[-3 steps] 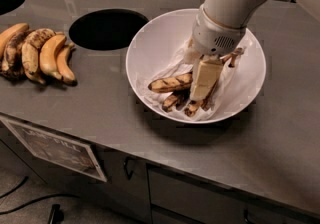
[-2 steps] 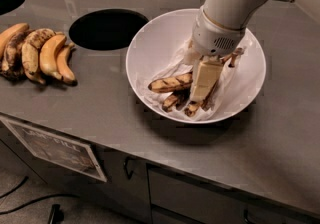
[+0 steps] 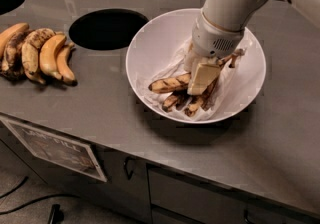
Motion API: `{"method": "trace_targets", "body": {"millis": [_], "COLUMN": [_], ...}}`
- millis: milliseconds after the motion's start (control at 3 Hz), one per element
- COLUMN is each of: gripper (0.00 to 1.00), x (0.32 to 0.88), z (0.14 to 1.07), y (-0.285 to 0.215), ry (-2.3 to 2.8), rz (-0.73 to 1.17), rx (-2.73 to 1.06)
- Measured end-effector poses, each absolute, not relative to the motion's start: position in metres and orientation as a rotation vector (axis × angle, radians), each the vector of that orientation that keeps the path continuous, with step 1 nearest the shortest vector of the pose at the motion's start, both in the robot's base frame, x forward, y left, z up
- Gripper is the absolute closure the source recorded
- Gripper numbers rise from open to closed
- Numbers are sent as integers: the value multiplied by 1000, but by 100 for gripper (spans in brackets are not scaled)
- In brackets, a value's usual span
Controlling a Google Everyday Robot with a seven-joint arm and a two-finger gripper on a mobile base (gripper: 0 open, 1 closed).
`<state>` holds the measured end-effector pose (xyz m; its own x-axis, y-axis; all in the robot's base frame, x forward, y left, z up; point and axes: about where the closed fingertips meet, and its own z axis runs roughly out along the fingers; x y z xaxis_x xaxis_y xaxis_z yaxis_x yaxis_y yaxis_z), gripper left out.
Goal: Pick banana from white bowl
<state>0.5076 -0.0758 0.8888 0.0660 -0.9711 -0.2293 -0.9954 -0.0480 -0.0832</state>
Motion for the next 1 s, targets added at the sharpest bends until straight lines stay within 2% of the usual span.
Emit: {"method": "trace_targets", "body": {"millis": [667,1000], "gripper": [94,100], "x": [508,508], "z": [889,889], "y": [-76,-76], "ry": [2002,2002], "rz": [162,162], "rx": [-2121,-2121]}}
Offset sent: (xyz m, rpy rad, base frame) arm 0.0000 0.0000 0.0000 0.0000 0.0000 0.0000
